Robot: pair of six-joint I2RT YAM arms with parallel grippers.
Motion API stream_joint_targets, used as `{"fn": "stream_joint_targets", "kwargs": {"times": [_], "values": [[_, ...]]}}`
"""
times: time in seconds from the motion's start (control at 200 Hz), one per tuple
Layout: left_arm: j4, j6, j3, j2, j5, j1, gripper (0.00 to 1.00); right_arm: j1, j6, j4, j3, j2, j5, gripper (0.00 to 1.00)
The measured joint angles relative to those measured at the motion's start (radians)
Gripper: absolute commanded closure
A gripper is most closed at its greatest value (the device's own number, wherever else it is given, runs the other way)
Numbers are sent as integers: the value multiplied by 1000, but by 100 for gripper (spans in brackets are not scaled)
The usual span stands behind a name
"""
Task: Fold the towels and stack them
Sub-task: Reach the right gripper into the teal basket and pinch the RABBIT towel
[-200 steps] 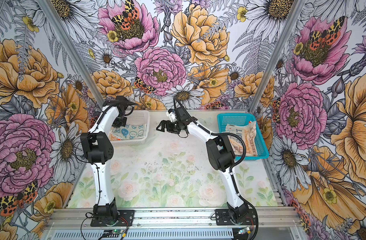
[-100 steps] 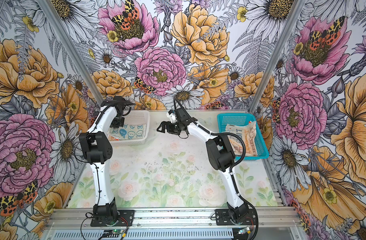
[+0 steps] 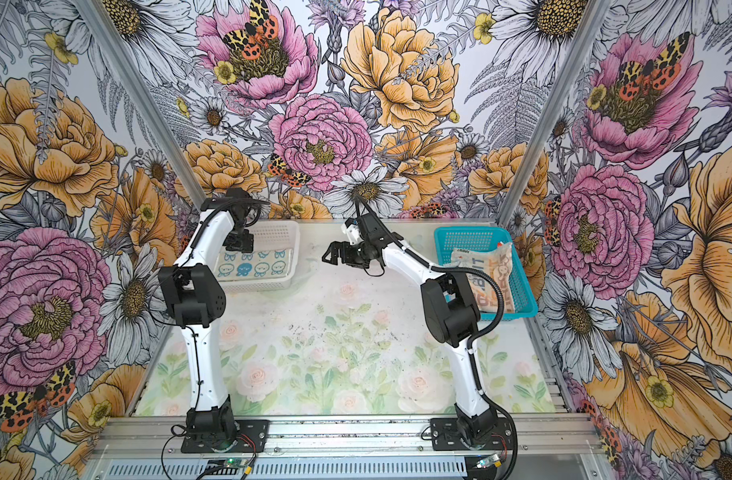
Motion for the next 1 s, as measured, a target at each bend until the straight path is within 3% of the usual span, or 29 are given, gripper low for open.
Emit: {"fn": "stream_joint_targets", "kwargs": {"times": [0.21, 0.51, 0.731, 1.001], "values": [[23, 0, 32, -50, 1, -154, 1, -118, -64, -75, -73, -216, 129, 1], [58, 22, 137, -65, -43, -462, 1, -406, -87, -117, -257, -468, 357, 1], [140, 107, 311, 0, -108, -681, 1, -584, -72, -146, -389, -467, 461, 1], [264, 235, 390, 190, -159, -879, 1, -618, -76, -147, -470, -343, 511, 11]]}}
